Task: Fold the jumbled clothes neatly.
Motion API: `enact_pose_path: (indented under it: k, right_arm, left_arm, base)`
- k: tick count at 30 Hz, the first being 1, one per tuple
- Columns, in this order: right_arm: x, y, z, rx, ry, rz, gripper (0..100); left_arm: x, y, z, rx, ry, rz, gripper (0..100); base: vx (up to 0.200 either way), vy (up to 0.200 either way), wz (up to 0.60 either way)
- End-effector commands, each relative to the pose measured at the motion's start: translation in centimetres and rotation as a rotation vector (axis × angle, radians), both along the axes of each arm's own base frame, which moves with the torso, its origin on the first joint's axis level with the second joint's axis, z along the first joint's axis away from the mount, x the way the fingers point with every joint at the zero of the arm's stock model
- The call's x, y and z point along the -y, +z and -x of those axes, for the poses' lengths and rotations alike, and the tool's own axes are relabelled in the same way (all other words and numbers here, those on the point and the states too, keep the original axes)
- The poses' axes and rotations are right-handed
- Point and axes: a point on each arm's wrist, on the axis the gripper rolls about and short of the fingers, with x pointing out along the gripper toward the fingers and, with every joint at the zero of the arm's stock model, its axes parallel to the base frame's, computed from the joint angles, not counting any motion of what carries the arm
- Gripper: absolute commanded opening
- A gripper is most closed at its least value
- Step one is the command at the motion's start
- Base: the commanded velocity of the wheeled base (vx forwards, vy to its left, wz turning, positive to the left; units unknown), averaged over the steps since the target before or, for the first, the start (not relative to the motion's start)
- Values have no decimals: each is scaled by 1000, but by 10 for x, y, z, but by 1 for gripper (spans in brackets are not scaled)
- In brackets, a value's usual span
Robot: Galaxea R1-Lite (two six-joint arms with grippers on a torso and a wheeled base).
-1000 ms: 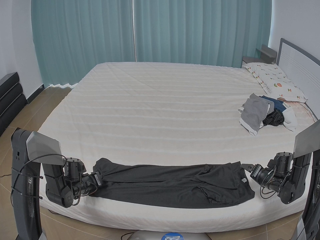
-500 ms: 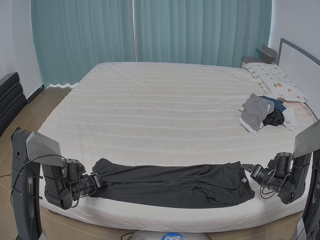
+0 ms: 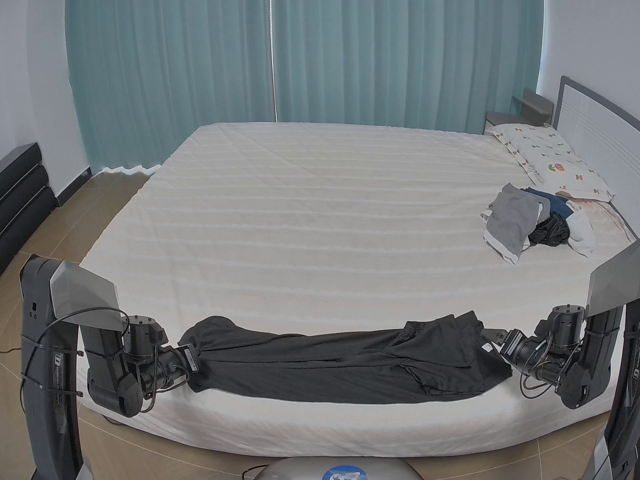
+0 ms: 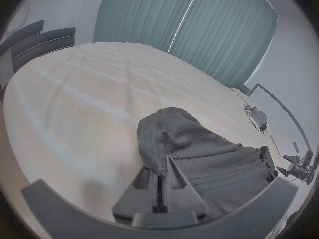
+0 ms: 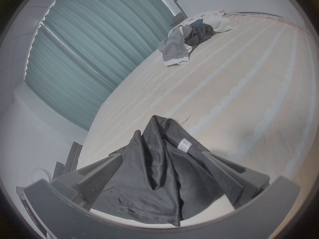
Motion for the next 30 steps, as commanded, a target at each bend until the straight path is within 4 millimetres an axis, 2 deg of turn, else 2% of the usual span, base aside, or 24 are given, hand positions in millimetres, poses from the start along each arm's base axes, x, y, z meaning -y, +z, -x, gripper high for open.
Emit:
enact_pose_path:
  k: [1, 13, 20, 30]
  right_arm:
    - [0, 0, 0, -1, 0, 0, 100]
    - [0, 0, -1, 4, 2, 0, 100]
    - [0, 1, -1, 7, 0, 0, 100]
    - [0, 1, 0, 3, 0, -1, 100]
  left_arm:
    - [-1, 2, -4, 16, 6, 3, 0]
    - [2, 6, -8, 33, 22, 42, 0]
    - [18, 32, -5, 78, 30, 142, 0]
    - [30, 39, 2, 81, 15, 147, 0]
  base:
    - [0, 0, 0]
    - [0, 0, 0]
    - [0, 0, 0]
    - [0, -200, 0]
